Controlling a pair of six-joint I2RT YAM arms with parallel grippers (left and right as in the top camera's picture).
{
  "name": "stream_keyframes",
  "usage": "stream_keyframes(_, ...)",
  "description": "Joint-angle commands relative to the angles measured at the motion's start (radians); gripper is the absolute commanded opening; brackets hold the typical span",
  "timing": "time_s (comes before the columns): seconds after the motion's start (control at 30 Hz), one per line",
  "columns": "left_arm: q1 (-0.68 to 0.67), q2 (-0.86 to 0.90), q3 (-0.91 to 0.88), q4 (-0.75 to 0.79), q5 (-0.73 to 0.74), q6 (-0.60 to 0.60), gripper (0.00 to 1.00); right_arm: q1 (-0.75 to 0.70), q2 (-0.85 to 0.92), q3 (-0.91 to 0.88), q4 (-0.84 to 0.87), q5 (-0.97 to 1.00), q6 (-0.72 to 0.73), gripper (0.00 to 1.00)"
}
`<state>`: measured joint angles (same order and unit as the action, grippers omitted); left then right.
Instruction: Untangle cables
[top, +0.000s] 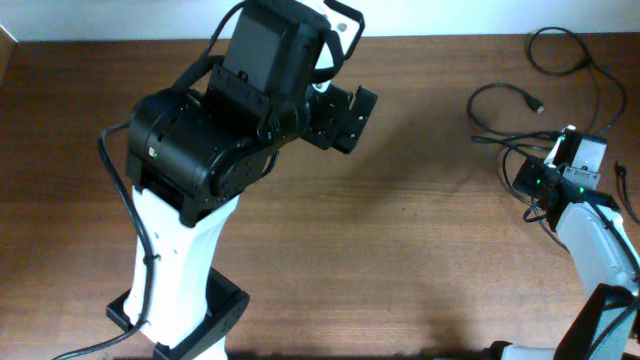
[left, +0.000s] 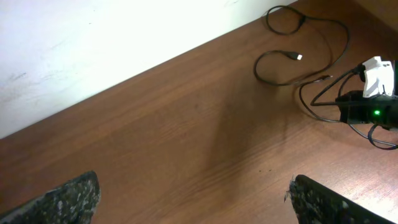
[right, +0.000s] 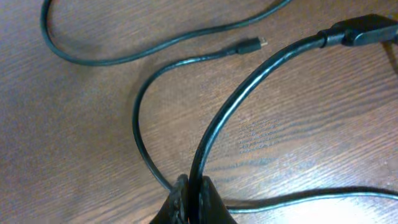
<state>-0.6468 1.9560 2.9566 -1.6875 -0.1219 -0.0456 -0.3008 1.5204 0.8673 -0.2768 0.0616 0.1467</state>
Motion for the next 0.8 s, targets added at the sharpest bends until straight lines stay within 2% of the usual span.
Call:
stream_keyframes(0.0, 0.0, -0.008, 0.002, 0.0, 0.013, 0.016, 0.99, -0.009, 0.003, 0.001, -0.045, -0.001, 0.012, 0.04)
stream_keyframes(0.07, 0.0, -0.008, 0.002, 0.0, 0.013, 0.016, 0.99, -0.009, 0.004, 0.001, -0.073, -0.002, 0.031, 0.04)
stream_keyframes(0.1, 0.0, -0.008, 0.002, 0.0, 0.013, 0.016, 0.99, -0.009, 0.004, 0.001, -0.08, -0.002, 0.04, 0.12)
stream_keyframes(0.13, 0.0, -0.008, 0.002, 0.0, 0.013, 0.016, 0.99, -0.009, 0.004, 0.001, -0.089, -0.002, 0.046, 0.29)
stream_keyframes(0.17, 0.0, -0.008, 0.002, 0.0, 0.013, 0.016, 0.99, -0.009, 0.003, 0.001, -0.094, -0.002, 0.051, 0.8)
stream_keyframes(0.2, 0.0, -0.008, 0.002, 0.0, 0.013, 0.016, 0.99, -0.009, 0.004, 0.001, -0.094, -0.003, 0.053, 0.99)
stream_keyframes(0.37, 0.0, -0.008, 0.002, -0.001, 0.013, 0.016, 0.99, -0.007, 0.003, 0.002, -0.09, -0.019, 0.053, 0.98)
stream_keyframes(0.47, 0.0, -0.008, 0.002, -0.001, 0.013, 0.016, 0.99, -0.007, -0.007, 0.002, -0.016, -0.162, 0.011, 0.99)
stream_keyframes(0.57, 0.0, -0.008, 0.002, 0.0, 0.013, 0.016, 0.99, -0.006, -0.008, 0.002, 0.066, -0.19, 0.01, 0.98)
stream_keyframes(0.77, 0.0, -0.008, 0.002, -0.001, 0.013, 0.016, 0.99, 0.01, 0.009, 0.025, 0.187, -0.169, -0.161, 0.99)
